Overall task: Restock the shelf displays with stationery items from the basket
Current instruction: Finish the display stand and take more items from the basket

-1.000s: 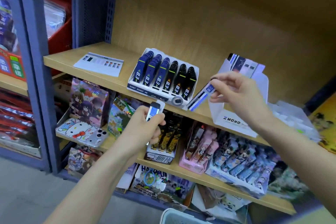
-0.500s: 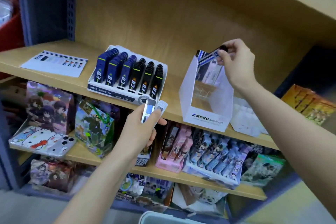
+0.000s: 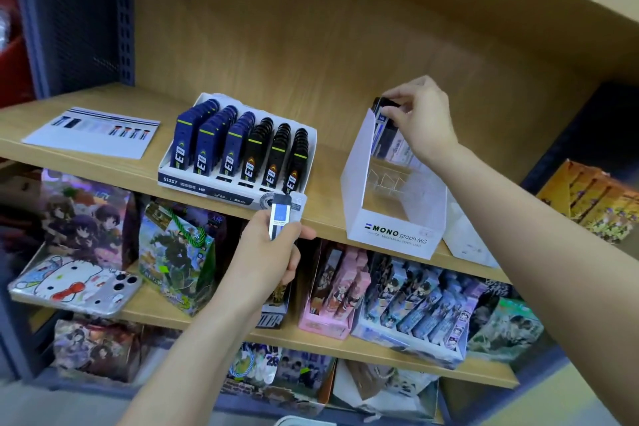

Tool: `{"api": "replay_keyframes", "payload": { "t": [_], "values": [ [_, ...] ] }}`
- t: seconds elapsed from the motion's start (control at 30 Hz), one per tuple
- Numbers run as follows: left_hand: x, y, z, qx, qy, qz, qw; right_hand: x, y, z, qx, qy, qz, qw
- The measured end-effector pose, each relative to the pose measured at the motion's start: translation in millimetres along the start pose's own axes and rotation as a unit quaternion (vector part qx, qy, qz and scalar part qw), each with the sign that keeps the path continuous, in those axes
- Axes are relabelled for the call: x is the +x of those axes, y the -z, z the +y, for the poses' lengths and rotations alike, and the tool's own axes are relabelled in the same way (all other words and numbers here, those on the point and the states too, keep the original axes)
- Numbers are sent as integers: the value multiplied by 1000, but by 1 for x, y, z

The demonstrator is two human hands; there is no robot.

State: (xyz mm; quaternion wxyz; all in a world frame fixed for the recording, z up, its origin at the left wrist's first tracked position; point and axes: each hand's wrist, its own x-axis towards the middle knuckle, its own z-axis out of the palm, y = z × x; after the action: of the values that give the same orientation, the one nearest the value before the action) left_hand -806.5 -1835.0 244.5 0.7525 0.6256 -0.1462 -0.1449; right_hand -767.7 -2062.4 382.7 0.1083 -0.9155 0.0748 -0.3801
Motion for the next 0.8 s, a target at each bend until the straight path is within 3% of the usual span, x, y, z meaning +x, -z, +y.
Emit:
{"api": "replay_keyframes", "payload": {
  "t": [0.17,0.27,0.33,0.43,0.5,0.67,0.8],
  "values": [
    [-4,-2,3,-23,-26,-13,999,-10,0,-8,-44,21,68,996],
    [-4,-1,2,-22,-32,-25,999,-36,0,-29,58,73,117,989],
    [-4,0,1,-14,-32,-32,999,-64,0,-44,123,82,55,987],
    [-4,1,0,-10,-39,-38,998,-104,-1,-63,136,67,-141,978],
    [-5,1,-1,5,-45,-39,998,-120,-3,-68,150,50,-231,960],
    [-9,4,1,-38,-20,-14,999,-128,-3,-75,290,-30,-225,930],
    [-7,14,5,-103,36,30,994,-135,-2,-76,263,30,-199,944]
  ]
}}
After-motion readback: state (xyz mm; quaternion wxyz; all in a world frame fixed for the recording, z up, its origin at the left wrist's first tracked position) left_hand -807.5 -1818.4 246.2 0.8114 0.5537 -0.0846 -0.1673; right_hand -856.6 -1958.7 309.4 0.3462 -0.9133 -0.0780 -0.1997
